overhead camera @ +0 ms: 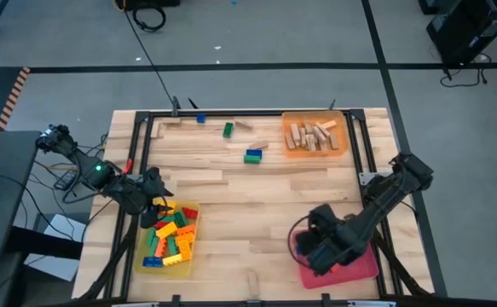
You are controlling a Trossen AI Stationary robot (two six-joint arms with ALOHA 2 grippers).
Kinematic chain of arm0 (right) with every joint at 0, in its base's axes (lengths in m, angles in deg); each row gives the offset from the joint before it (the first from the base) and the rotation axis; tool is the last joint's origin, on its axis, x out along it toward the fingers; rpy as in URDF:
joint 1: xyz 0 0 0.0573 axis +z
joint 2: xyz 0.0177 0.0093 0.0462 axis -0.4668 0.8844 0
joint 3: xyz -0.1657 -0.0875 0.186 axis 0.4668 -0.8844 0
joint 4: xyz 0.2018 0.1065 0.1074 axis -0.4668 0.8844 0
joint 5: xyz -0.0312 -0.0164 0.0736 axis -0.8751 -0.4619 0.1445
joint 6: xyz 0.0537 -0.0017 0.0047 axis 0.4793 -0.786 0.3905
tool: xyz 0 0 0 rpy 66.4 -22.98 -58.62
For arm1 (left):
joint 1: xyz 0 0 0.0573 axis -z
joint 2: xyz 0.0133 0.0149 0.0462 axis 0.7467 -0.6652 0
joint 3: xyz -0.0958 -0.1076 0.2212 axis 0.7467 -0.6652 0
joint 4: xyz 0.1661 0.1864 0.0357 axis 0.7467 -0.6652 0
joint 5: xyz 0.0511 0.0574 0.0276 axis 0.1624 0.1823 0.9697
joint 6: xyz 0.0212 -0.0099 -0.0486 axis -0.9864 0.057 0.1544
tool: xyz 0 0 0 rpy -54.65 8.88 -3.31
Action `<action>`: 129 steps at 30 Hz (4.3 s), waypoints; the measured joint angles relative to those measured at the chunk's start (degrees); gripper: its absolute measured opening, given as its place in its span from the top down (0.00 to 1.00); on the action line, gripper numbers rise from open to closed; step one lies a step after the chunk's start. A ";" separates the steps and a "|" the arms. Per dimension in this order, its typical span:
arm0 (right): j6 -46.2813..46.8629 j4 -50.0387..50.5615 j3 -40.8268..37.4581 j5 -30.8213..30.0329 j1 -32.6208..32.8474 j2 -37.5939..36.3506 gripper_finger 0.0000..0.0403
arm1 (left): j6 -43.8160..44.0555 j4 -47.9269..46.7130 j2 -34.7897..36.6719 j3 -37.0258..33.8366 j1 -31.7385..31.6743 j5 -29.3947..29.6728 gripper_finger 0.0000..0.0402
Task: Sort blocks by size
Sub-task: Put the small red game piece into the red bin, then put the large green piece into the yellow bin
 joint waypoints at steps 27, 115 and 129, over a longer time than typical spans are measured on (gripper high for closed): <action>11.67 -30.85 -25.90 9.30 1.28 -4.38 0.15 | 0.01 0.98 0.00 0.00 -0.01 0.04 0.44; -118.66 -48.15 -4.85 17.99 -58.19 14.38 0.34 | -2.33 7.42 -0.02 0.02 -29.28 1.83 0.44; -118.60 -46.84 -4.83 20.87 -57.47 17.37 0.37 | -1.50 7.32 -0.02 0.02 -29.27 1.75 0.44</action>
